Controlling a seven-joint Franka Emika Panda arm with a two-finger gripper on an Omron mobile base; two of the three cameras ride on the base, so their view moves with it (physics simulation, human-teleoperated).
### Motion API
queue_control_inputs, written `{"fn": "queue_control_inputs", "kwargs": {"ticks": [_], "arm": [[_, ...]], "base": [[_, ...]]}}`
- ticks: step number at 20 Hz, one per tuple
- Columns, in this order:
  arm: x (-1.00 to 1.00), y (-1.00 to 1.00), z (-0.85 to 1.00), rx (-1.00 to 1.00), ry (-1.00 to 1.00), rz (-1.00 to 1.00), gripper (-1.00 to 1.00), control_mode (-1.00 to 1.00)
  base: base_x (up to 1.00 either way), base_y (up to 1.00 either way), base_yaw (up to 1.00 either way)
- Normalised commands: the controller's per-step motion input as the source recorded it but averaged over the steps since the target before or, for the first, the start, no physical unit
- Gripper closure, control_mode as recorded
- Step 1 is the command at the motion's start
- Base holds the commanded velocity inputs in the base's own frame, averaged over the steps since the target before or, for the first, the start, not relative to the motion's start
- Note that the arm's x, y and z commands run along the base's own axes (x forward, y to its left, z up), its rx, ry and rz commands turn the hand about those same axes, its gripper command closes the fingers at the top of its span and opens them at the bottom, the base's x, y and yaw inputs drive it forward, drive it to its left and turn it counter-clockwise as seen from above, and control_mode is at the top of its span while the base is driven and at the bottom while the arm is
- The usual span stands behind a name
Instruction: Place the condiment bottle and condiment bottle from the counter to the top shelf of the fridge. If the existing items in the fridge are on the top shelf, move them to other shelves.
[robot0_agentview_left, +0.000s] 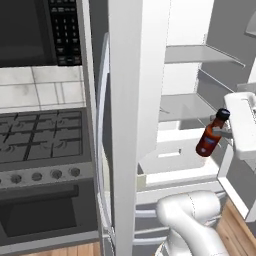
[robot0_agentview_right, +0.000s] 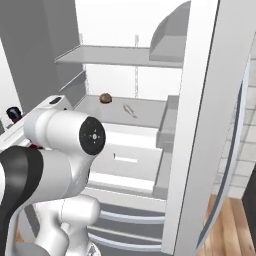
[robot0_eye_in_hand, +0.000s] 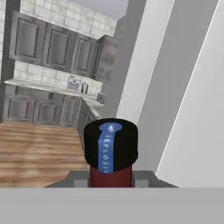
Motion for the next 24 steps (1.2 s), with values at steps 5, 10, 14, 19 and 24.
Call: {"fn": "queue_control_inputs", "kwargs": {"ticks": [5,10,14,19,24], "arm": [[0.0,0.0,0.0,0.0,0.0,0.0,1.0,1.0],[0.0,0.0,0.0,0.0,0.0,0.0,1.0,1.0],[0.0,0.0,0.0,0.0,0.0,0.0,1.0,1.0],[0.0,0.0,0.0,0.0,0.0,0.0,1.0,1.0],[0.01,-0.1,0.48,0.0,0.0,-0.11,1.0,-1.0]], "base": [[0.44,0.0,0.0],[0.6,0.0,0.0],[0.37,-0.2,0.0],[0.17,-0.16,-0.02],[0.0,0.0,-0.02]]}}
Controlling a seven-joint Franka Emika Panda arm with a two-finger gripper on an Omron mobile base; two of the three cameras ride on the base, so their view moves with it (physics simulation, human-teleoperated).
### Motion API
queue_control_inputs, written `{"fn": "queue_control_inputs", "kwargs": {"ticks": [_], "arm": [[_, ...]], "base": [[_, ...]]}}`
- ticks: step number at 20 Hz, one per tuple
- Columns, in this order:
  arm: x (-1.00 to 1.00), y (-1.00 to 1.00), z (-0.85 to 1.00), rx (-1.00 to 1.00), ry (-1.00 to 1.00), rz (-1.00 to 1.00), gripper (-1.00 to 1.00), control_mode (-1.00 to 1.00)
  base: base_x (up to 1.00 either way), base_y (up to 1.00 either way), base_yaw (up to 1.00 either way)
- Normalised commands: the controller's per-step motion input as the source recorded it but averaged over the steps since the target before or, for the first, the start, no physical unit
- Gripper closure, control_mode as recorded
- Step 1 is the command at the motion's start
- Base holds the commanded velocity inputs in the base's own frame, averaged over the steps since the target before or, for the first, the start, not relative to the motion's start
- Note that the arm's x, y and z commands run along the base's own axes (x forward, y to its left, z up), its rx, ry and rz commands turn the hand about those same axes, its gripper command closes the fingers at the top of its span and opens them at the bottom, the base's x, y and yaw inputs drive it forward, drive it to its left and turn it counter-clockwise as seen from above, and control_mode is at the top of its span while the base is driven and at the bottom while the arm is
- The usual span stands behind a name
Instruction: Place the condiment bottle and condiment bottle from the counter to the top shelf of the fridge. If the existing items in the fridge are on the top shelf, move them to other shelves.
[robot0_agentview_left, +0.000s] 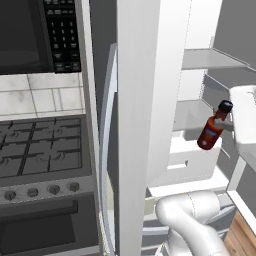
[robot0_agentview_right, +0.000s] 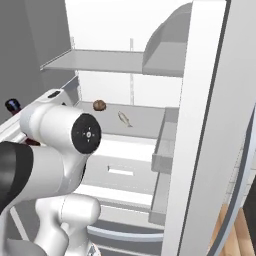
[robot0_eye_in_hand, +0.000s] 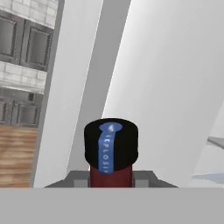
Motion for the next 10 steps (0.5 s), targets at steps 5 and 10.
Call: {"fn": "queue_control_inputs", "kwargs": {"ticks": [5,10], "arm": [[0.0,-0.52,0.71,0.02,-0.01,-0.15,1.0,-1.0],[0.0,-0.65,0.68,0.06,-0.04,-0.13,1.0,-1.0]], "base": [[0.0,0.0,0.0],[0.0,0.0,0.0]]}}
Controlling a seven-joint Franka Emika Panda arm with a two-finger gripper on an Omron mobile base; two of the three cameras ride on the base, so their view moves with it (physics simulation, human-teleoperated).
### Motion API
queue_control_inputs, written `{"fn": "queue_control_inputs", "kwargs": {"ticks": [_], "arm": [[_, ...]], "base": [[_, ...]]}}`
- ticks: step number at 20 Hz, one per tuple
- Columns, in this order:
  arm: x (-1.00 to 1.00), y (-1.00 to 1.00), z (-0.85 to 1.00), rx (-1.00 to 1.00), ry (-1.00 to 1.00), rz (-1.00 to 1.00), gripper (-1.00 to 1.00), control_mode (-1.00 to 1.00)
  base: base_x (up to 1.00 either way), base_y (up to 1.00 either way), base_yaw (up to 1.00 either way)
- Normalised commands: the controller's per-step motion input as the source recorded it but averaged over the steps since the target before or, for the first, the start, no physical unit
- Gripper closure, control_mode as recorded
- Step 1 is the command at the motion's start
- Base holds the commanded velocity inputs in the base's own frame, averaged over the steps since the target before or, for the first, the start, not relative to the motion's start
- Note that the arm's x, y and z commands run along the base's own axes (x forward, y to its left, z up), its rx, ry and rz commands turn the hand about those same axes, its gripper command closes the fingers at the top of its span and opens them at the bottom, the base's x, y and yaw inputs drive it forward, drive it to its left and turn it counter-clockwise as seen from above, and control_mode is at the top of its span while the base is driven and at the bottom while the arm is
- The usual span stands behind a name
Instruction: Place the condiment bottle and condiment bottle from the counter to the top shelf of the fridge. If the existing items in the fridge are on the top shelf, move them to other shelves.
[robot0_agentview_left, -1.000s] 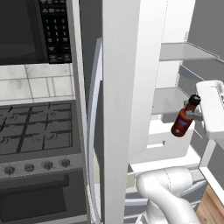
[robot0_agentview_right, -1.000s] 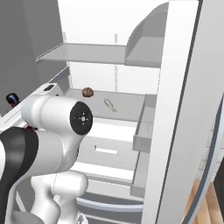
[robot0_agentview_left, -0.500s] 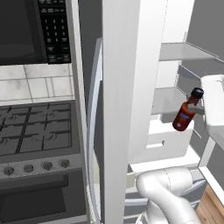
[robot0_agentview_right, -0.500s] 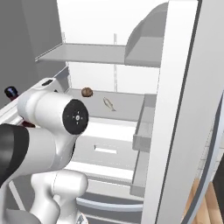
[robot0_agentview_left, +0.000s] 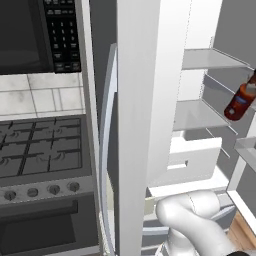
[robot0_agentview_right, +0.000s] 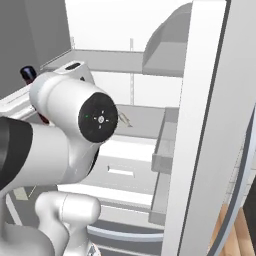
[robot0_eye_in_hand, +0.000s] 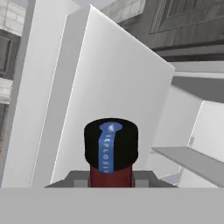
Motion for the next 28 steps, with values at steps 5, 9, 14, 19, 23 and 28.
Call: {"fn": "queue_control_inputs", "kwargs": {"ticks": [5,9,14,19,23,28], "arm": [[0.22,-0.34,0.34,0.04,-0.04,-0.18,1.0,-1.0],[0.61,0.0,0.05,0.08,0.0,-0.23,1.0,-1.0],[0.81,-0.01,0.02,0.11,0.02,-0.14,1.0,-1.0],[0.87,0.0,0.0,0.02,0.03,-0.05,1.0,-1.0],[0.94,0.0,0.03,0.0,0.0,-0.08,1.0,-1.0],[0.84,0.0,0.3,0.0,0.04,-0.08,1.0,-1.0]], "base": [[0.0,0.0,0.0],[0.0,0.0,0.0],[0.0,0.0,0.0],[0.0,0.0,0.0],[0.0,0.0,0.0],[0.0,0.0,0.0]]}}
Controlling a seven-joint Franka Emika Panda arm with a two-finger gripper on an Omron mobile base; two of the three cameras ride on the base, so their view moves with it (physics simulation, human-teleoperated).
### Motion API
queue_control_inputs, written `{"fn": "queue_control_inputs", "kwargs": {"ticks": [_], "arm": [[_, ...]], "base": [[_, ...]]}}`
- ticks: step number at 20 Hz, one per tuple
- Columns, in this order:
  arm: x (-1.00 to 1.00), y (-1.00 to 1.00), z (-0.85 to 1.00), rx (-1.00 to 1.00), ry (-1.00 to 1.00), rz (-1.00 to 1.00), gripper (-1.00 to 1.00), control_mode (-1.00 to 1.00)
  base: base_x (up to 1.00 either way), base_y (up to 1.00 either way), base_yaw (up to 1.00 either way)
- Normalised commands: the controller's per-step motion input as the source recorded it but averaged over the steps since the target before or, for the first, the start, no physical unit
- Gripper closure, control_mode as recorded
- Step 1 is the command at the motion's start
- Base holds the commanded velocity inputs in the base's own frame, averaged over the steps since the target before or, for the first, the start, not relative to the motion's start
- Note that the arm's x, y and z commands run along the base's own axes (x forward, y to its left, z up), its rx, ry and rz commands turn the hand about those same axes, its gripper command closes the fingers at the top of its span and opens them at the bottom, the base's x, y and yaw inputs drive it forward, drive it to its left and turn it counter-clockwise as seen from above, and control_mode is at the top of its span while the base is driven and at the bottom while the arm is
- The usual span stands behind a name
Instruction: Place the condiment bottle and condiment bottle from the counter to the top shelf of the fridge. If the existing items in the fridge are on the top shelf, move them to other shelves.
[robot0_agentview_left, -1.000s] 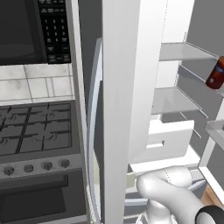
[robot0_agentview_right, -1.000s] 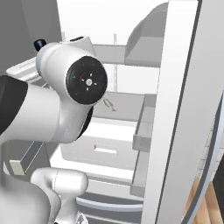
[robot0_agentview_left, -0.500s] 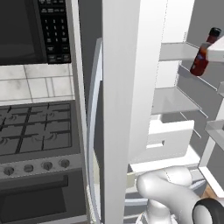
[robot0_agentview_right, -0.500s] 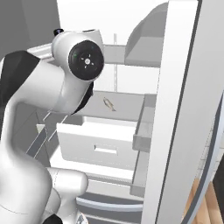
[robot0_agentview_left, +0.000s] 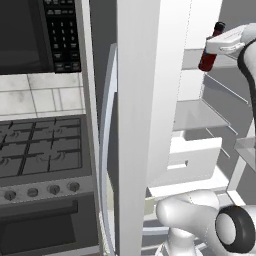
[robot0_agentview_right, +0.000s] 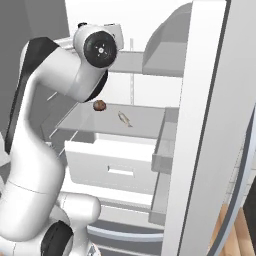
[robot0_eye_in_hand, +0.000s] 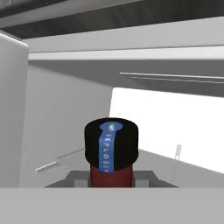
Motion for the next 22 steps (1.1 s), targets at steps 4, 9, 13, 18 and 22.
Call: {"fn": "queue_control_inputs", "kwargs": {"ticks": [4,9,13,18,22], "arm": [[0.51,-0.02,0.31,0.0,0.07,-0.03,1.0,-1.0],[0.33,-0.22,0.02,0.0,0.04,0.0,1.0,-1.0],[0.13,-0.41,-0.24,0.01,0.03,0.0,1.0,-1.0],[0.4,-0.16,-0.03,0.0,0.0,0.0,1.0,-1.0],[0.55,-0.01,-0.04,0.0,0.0,0.0,1.0,-1.0]], "base": [[0.0,0.0,0.0],[0.0,0.0,0.0],[0.0,0.0,0.0],[0.0,0.0,0.0],[0.0,0.0,0.0]]}}
